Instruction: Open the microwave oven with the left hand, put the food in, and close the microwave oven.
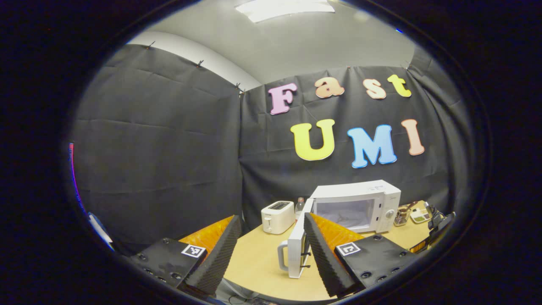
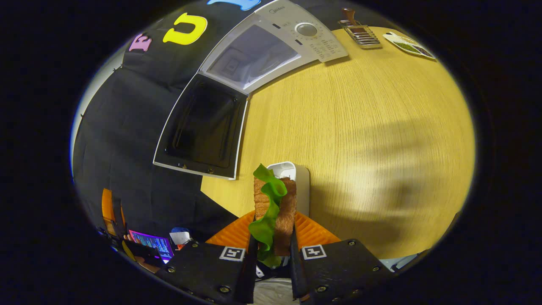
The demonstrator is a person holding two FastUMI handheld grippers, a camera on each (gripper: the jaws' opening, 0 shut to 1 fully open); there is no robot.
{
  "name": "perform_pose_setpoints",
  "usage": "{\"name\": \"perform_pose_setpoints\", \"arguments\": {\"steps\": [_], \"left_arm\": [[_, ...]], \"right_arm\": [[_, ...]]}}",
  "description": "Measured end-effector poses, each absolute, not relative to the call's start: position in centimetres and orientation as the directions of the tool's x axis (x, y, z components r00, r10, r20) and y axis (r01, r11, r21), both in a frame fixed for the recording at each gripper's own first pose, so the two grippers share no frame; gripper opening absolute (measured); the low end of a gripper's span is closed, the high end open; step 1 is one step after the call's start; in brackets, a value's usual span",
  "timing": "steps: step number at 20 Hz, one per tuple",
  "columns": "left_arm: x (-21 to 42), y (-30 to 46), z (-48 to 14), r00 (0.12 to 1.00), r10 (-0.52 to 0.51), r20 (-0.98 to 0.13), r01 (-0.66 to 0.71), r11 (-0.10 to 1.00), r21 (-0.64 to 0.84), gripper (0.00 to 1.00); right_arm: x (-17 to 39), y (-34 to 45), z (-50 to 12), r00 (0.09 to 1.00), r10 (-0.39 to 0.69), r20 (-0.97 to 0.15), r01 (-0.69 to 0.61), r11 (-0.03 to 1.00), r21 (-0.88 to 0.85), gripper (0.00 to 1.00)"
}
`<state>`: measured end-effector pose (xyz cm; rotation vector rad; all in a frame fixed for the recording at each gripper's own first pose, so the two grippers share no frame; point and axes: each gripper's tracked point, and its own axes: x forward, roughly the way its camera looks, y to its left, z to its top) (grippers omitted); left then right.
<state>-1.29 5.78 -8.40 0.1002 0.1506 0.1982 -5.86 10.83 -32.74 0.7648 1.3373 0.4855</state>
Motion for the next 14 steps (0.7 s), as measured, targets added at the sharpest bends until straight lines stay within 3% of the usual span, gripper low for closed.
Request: {"name": "perform_pose_setpoints", "arguments": {"steps": [6,14], "left_arm": [[4.0,6.1,-8.4,0.991,0.089,-0.104,-0.083,0.995,0.063,0.96],[9.6,10.9,-9.2,0.996,0.019,-0.091,-0.018,1.000,0.008,0.96]], "right_arm": [[0.0,11.6,-28.2,0.376,0.682,-0.628,0.091,0.647,0.757,0.34],[9.5,15.8,-26.5,0.609,0.589,-0.532,0.145,0.577,0.804,0.34]]}}
